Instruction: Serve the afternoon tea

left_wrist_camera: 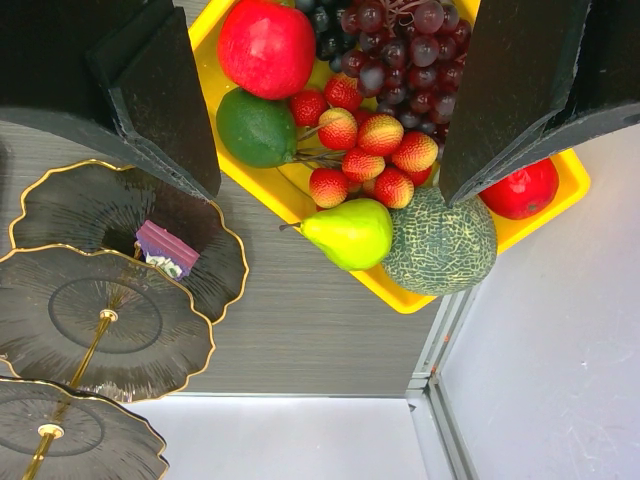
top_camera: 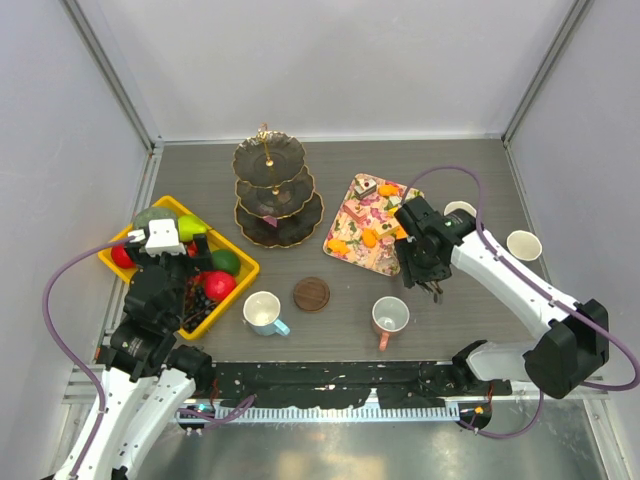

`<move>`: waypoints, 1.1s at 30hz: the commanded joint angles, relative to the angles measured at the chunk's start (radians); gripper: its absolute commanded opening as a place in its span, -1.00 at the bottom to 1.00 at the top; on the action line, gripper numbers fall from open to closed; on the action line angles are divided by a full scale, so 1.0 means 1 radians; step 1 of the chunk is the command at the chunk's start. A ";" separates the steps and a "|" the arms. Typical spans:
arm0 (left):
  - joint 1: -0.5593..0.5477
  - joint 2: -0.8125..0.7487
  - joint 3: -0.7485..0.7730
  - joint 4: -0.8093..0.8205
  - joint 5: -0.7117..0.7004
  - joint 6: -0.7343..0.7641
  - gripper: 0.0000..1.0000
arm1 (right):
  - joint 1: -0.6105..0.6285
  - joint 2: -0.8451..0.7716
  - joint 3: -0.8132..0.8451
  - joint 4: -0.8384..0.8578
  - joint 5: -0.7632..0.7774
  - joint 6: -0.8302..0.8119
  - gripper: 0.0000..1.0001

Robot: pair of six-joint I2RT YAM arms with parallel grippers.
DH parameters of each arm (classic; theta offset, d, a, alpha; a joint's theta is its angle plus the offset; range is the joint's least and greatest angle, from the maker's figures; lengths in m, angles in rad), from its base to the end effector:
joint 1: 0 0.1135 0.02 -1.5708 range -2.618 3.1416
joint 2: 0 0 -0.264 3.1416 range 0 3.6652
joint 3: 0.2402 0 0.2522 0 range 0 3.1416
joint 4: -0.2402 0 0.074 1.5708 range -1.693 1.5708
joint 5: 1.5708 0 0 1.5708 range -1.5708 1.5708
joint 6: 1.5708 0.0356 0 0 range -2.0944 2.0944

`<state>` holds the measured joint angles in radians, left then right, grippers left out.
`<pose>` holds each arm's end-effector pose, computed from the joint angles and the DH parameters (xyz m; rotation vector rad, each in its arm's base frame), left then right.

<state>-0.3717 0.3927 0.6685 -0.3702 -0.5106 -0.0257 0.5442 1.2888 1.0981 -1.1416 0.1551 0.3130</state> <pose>0.0995 -0.0201 0.3291 -0.0994 1.6516 0.1228 0.1947 0.1114 0.2735 -0.3034 2.8442 -0.0597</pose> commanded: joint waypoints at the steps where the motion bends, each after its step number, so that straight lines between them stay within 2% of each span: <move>1: 0.005 0.000 0.003 0.050 0.012 -0.014 0.98 | -0.004 -0.022 0.074 -0.026 0.001 0.017 0.13; 19: 0.005 -0.011 0.002 0.050 0.014 -0.016 0.98 | -0.004 0.061 0.112 0.036 -0.029 0.047 0.18; 33: 0.005 -0.006 0.002 0.053 0.015 -0.016 0.98 | -0.004 0.113 0.080 0.071 -0.028 0.037 0.18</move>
<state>-0.3717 0.3920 0.6685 -0.3702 -0.5037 -0.0261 0.5411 1.4025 1.1687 -1.0988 0.1253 0.3466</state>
